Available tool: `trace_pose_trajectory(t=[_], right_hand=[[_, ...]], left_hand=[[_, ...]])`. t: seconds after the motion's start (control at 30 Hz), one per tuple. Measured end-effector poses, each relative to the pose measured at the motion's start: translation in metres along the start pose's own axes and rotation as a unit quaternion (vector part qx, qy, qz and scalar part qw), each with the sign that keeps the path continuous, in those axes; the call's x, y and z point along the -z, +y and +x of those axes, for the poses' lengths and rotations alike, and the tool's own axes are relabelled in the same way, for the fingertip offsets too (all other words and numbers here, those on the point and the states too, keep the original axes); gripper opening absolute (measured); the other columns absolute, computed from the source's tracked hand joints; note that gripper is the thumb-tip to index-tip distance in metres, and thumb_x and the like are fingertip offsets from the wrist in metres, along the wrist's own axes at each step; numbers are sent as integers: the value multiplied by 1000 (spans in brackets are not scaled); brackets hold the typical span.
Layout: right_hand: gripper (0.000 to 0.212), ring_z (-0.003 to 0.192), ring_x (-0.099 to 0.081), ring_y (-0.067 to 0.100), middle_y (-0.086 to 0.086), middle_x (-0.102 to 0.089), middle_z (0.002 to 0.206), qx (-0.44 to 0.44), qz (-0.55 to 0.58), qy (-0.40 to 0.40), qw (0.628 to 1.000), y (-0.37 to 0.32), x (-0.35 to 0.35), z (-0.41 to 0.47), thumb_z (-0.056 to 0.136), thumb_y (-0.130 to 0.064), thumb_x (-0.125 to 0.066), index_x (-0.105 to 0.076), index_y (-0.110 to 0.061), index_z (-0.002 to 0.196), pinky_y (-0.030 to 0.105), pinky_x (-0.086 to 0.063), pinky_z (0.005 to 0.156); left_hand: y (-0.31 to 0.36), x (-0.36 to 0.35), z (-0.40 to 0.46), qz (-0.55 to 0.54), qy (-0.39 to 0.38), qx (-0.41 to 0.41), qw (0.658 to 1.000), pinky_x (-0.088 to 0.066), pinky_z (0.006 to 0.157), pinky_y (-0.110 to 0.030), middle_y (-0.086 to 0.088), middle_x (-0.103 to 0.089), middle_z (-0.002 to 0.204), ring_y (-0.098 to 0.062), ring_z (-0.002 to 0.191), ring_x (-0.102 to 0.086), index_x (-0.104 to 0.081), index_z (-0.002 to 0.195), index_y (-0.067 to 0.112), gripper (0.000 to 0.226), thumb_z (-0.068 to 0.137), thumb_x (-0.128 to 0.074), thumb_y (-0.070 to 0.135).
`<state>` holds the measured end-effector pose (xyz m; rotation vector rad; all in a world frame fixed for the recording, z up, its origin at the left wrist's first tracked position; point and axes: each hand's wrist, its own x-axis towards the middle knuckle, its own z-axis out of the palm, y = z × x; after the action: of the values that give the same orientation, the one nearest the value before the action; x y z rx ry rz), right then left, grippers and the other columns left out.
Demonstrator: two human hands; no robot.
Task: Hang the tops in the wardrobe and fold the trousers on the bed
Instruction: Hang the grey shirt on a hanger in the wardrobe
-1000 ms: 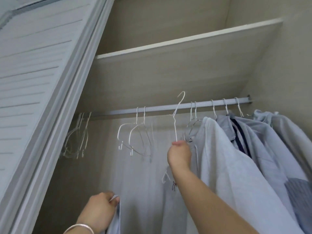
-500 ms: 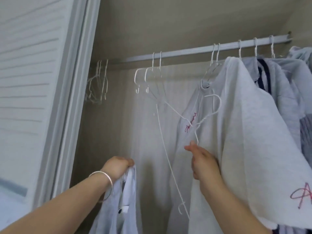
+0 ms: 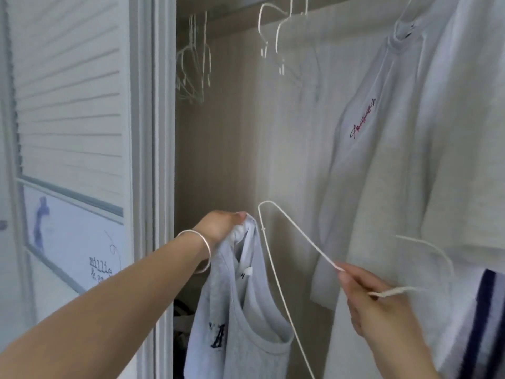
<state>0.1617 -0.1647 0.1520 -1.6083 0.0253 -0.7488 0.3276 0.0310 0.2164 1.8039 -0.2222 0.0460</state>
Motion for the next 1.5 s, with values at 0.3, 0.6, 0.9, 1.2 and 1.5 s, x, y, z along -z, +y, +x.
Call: trace_pose_trajectory(t=[0.3,0.6,0.9,1.2,1.5], right_hand=[[32,35,-48,-4,-15,-47,34,-19,-37,-47,998,-1,9,-29,87,-8,-59,-77,-26,67,4,-33,37],[19,52,-47,5,8,-65,62,-41,-126,-59,989,21,-63,9,88,-11,-56,-73,-5,82,16,-36,48],[16,71,-57,17,8,-63,77,-127,166,-177,962,41,-58,10,89,-9,-51,-65,-12,82,25,-44,62],[73,128,-38,-1,-16,-47,136,-181,-157,-381,893,79,15,6,77,-78,-26,-49,-33,131,26,-18,117],[28,121,-46,12,-5,-59,121,172,-658,-325,657,78,75,29,93,-27,-39,-64,-22,107,29,-28,109]], left_hand=[[-8,-3,-10,151,48,-68,985,-37,66,-28,-5,-52,62,-19,64,-48,-54,59,10,41,93,-49,33],[6,-58,-55,249,-13,-419,873,-33,64,-29,8,-34,56,-15,58,-40,-35,49,26,48,94,-52,21],[-14,-33,-43,505,-110,-507,689,-43,79,-35,6,-53,71,-16,69,-46,-59,67,19,80,83,0,72],[-24,6,-29,75,-76,-372,922,-27,49,-17,0,-32,52,-5,48,-30,-35,48,7,55,77,-56,50],[-56,23,2,237,16,-413,879,-29,51,-14,5,-36,50,-4,47,-34,-37,53,15,49,90,-55,41]])
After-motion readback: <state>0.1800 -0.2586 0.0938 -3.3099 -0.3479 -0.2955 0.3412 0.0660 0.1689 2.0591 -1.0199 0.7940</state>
